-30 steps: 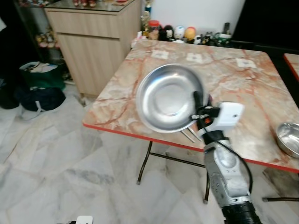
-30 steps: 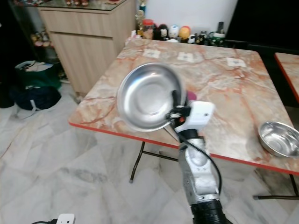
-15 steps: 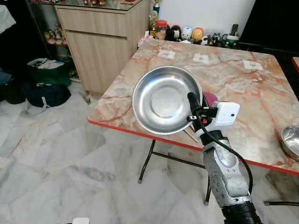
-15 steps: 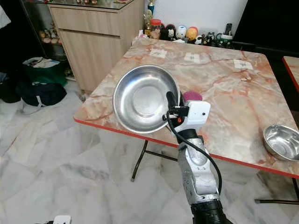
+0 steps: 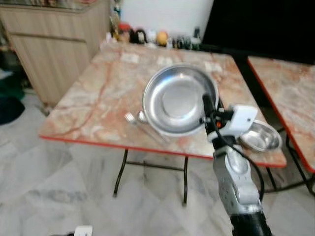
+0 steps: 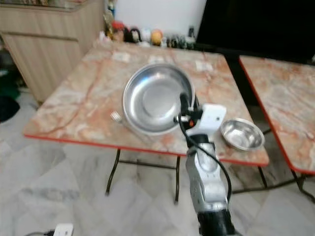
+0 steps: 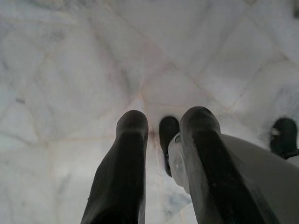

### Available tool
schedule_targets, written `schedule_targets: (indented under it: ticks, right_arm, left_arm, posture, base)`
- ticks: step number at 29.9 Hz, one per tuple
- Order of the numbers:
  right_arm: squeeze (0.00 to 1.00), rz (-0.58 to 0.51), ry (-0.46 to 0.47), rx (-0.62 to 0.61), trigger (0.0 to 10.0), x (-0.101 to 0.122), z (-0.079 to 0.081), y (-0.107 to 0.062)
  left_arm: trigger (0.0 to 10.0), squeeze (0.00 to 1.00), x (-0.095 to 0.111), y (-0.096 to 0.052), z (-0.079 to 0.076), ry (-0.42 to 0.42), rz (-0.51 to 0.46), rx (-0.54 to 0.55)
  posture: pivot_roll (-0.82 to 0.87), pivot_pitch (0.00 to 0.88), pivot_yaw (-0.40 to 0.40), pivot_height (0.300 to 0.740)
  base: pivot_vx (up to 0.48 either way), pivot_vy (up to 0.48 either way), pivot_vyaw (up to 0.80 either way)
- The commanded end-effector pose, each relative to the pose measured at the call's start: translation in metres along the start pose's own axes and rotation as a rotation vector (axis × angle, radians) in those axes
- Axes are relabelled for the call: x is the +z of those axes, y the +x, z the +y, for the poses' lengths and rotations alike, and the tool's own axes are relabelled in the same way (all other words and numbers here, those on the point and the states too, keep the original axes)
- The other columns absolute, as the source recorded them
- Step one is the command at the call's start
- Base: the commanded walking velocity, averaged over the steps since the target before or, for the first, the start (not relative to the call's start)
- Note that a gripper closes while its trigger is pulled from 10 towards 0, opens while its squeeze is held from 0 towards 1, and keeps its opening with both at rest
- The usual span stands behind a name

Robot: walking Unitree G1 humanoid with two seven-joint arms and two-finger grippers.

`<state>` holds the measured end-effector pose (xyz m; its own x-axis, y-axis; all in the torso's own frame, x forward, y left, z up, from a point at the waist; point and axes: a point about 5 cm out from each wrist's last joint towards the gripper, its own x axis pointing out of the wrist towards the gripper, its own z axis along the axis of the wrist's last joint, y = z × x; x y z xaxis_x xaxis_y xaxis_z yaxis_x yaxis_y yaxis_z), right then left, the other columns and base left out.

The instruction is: Setting the table

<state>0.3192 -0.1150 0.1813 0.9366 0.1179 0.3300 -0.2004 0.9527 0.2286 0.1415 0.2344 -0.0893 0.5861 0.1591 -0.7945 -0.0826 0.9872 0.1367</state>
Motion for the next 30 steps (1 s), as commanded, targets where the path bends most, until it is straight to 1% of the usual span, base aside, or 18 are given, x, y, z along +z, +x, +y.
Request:
schedule_targets:
  ticks: [1,12,15,21,24,25,30]
  right_arm:
    - [0.00,-0.047,-0.019,-0.023,10.0,0.010,-0.006,0.002]
    - [0.00,-0.048,-0.022,-0.092,10.0,0.008,-0.016,0.002]
    - [0.00,-0.060,-0.025,-0.124,10.0,0.010,-0.022,0.001]
    - [0.00,-0.060,-0.033,-0.156,10.0,0.009,-0.027,0.000]
    - [0.00,-0.056,-0.038,-0.191,10.0,0.009,-0.034,0.000]
    - [0.00,-0.056,-0.038,-0.191,10.0,0.009,-0.034,0.000]
    - [0.00,-0.066,-0.049,-0.247,10.0,0.012,-0.046,0.000]
  left_arm:
    - [10.0,0.00,-0.008,-0.001,-0.008,-0.003,0.026,-0.018]
    - [10.0,0.00,-0.009,-0.002,-0.003,-0.005,0.028,-0.010]
    - [10.0,0.00,-0.010,-0.003,-0.001,0.003,0.032,-0.009]
    - [10.0,0.00,-0.008,-0.002,0.000,0.011,0.028,-0.009]
    - [10.0,0.00,-0.004,-0.001,0.000,0.016,0.024,-0.010]
    - [10.0,0.00,-0.004,-0.001,0.000,0.016,0.024,-0.010]
    - [10.0,0.00,-0.003,0.000,0.000,0.021,0.026,-0.012]
  posture:
    - [-0.02,0.000,-0.049,0.740]
    - [-0.03,0.000,-0.029,0.740]
    - [-0.04,0.000,-0.015,0.740]
    - [-0.04,0.000,-0.007,0.740]
    - [-0.04,0.000,-0.005,0.740]
    - [-0.04,0.000,-0.005,0.740]
    - [-0.05,0.000,-0.002,0.740]
  base:
    - [0.000,-0.442,0.00]
    - [0.000,-0.438,0.00]
    - [0.000,-0.430,0.00]
    - [0.000,-0.429,0.00]
    - [0.000,-0.425,0.00]
    - [0.000,-0.428,0.00]
    - [0.000,-0.425,0.00]
